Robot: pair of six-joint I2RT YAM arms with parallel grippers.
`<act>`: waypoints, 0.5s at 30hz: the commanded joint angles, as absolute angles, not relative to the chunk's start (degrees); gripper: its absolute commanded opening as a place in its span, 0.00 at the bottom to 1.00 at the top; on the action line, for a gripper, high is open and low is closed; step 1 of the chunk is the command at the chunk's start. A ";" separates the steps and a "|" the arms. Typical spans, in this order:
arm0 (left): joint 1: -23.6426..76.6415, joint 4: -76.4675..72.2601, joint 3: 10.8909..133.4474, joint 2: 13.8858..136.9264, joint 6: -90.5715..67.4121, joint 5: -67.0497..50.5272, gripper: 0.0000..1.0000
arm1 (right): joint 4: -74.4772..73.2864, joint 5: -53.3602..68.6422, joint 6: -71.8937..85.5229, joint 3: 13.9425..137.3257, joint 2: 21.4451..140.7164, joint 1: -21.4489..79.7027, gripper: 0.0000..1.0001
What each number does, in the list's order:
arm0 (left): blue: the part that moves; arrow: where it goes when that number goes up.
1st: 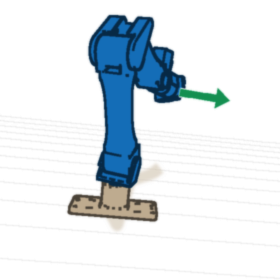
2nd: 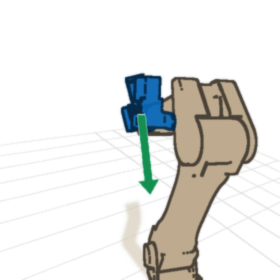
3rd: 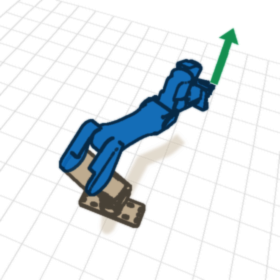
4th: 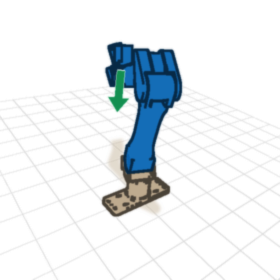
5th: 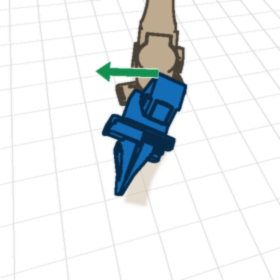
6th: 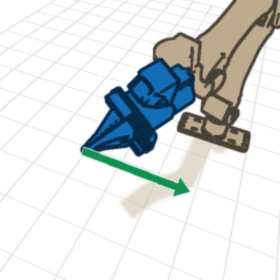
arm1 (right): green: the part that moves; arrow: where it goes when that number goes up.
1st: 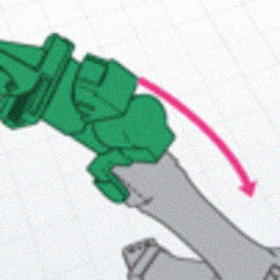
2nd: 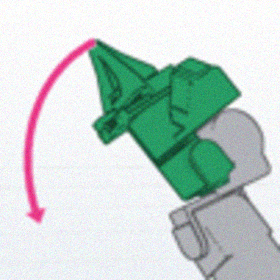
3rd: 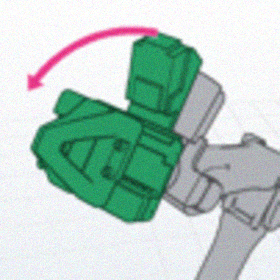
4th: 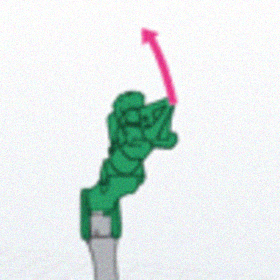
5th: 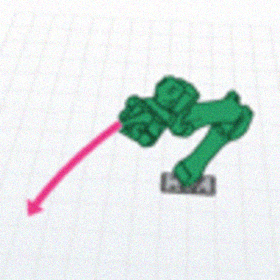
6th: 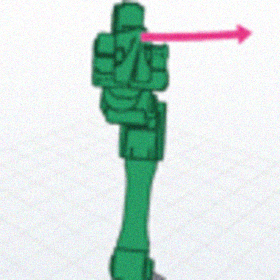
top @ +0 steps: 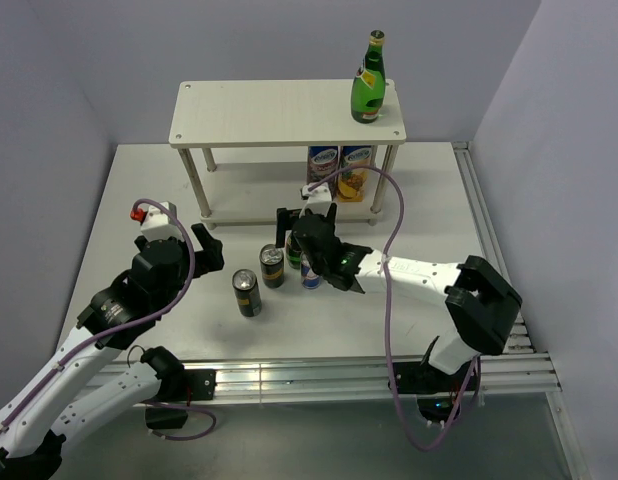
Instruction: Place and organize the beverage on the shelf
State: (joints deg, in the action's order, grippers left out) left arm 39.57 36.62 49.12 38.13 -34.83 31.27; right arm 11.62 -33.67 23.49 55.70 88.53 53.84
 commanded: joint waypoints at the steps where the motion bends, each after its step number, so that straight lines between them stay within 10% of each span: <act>1: 39.46 34.54 49.22 38.23 -33.57 30.41 0.94 | 16.61 -36.30 23.20 55.02 90.26 52.91 0.92; 5: 39.38 34.37 49.22 38.14 -33.49 30.24 0.94 | 18.72 -36.82 23.73 53.88 91.75 52.74 0.84; 15: 39.46 34.28 49.04 37.97 -33.40 29.62 0.94 | 21.80 -38.76 24.17 52.12 94.92 52.65 0.28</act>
